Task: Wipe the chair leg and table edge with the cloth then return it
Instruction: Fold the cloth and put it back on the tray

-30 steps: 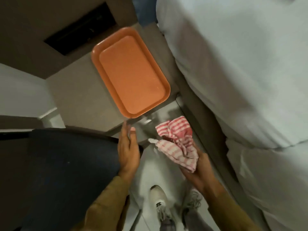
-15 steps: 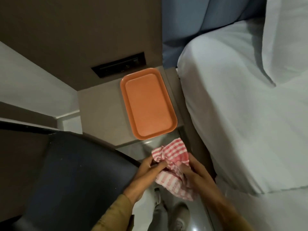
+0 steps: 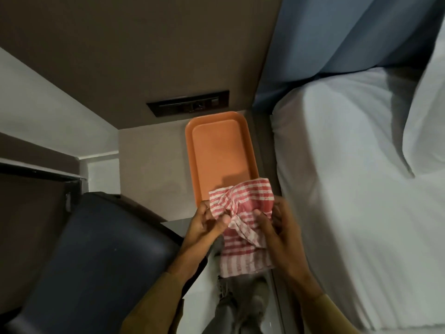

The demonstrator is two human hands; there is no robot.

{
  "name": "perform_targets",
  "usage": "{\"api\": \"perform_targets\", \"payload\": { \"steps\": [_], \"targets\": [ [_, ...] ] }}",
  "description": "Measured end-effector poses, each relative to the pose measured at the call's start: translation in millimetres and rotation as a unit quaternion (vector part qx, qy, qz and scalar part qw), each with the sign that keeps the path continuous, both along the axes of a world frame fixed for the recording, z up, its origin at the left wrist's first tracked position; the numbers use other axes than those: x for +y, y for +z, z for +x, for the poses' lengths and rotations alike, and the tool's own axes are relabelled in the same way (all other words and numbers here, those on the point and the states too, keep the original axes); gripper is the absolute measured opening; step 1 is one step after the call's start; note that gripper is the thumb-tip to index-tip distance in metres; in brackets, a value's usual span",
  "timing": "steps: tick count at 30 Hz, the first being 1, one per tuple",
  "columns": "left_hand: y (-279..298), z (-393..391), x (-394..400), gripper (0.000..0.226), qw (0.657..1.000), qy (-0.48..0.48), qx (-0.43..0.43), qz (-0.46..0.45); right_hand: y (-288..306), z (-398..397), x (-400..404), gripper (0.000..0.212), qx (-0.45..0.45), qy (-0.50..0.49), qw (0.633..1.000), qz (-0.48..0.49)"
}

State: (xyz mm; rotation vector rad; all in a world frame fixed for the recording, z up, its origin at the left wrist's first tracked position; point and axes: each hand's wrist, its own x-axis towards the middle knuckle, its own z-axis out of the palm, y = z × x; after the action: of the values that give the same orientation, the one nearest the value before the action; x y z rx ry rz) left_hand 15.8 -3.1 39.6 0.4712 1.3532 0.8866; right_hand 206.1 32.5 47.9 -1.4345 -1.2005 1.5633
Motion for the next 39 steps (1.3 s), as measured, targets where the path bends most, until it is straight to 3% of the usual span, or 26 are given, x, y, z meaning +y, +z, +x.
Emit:
{"api": "perform_targets", "payload": {
  "steps": [3,9,12,15,18,21,24,27,31,33,36,38,39],
  "targets": [
    [1,15,8,0.081,0.999,0.015,-0.002,-0.036,2,-1,10,0.036,-0.009,0.034,0.999,0.007],
    [-21,16,4,0.04,0.987,0.148,0.018,-0.06,-1,11,10,0.034,0.009,0.06,0.998,-0.005],
    [-19,11,5,0.035,0.98,0.192,0.018,-0.052,-1,17,7,0.027,0.018,0.061,0.998,-0.018],
    [-5,7,4,0.034,0.992,0.124,0.017,-0.003,6,17,8,0.032,0.037,0.059,0.997,-0.036],
    [-1,13,4,0.074,0.994,0.04,0.089,0.057,14,16,10,0.043,0.03,0.071,0.996,-0.055],
    [6,17,10,0.056,0.981,0.083,0.155,0.083,18,20,15,0.039,-0.007,0.089,0.995,-0.034],
    [11,13,15,0.022,0.981,0.128,0.124,0.077,23,24,26,0.042,-0.043,0.119,0.992,-0.013],
    [24,17,19,0.031,0.982,0.128,0.118,0.076,32,23,35,0.043,-0.05,0.133,0.99,-0.022],
    [23,12,18,0.052,0.991,0.104,0.034,0.072,41,20,43,0.026,0.046,0.109,0.991,-0.059],
    [17,11,14,0.062,0.994,0.063,0.029,0.09,38,23,44,0.022,0.01,0.12,0.992,-0.024],
    [-10,17,-4,0.049,0.975,-0.014,0.204,0.088,11,35,28,0.021,-0.169,0.216,0.958,0.082],
    [-28,24,-35,0.036,0.931,-0.133,0.333,0.073,-6,41,3,0.029,-0.242,0.311,0.919,-0.004],
    [-32,28,-53,0.035,0.903,-0.214,0.365,0.077,-13,44,-12,0.036,-0.293,0.39,0.872,-0.04]
  ]
}}
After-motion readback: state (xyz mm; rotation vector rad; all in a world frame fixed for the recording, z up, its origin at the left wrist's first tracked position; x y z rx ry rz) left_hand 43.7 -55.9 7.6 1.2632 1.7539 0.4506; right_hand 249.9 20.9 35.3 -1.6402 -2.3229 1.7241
